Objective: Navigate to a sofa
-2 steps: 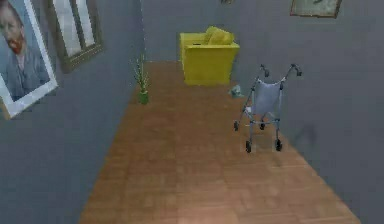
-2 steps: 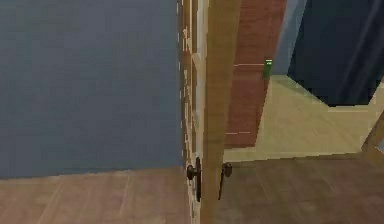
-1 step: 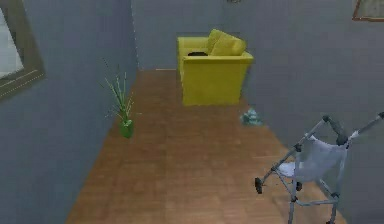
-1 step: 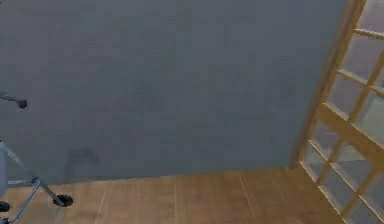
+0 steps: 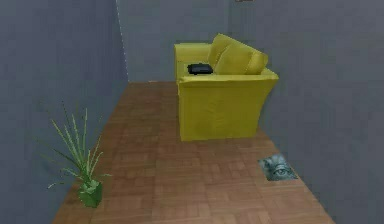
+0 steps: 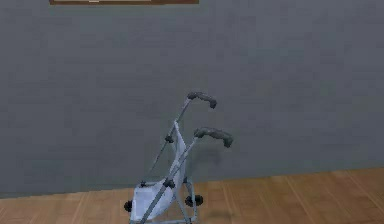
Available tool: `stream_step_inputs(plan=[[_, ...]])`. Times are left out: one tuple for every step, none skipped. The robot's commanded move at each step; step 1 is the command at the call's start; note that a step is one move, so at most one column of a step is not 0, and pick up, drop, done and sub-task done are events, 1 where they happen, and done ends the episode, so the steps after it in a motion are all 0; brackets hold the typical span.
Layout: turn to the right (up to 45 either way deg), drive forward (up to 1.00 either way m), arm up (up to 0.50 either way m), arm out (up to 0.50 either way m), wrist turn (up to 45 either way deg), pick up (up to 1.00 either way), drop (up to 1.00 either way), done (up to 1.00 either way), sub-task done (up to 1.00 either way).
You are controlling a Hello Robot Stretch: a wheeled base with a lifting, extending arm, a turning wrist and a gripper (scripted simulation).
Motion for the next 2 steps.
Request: stream_step_inputs(plan=[[3.0, 0.00, 0.00, 0.00, 0.0, 0.00, 0.00, 0.00, 0.00], [0.0, 0.60, 0.00, 0.00, 0.0, 0.00, 0.00, 0.00, 0.00]])
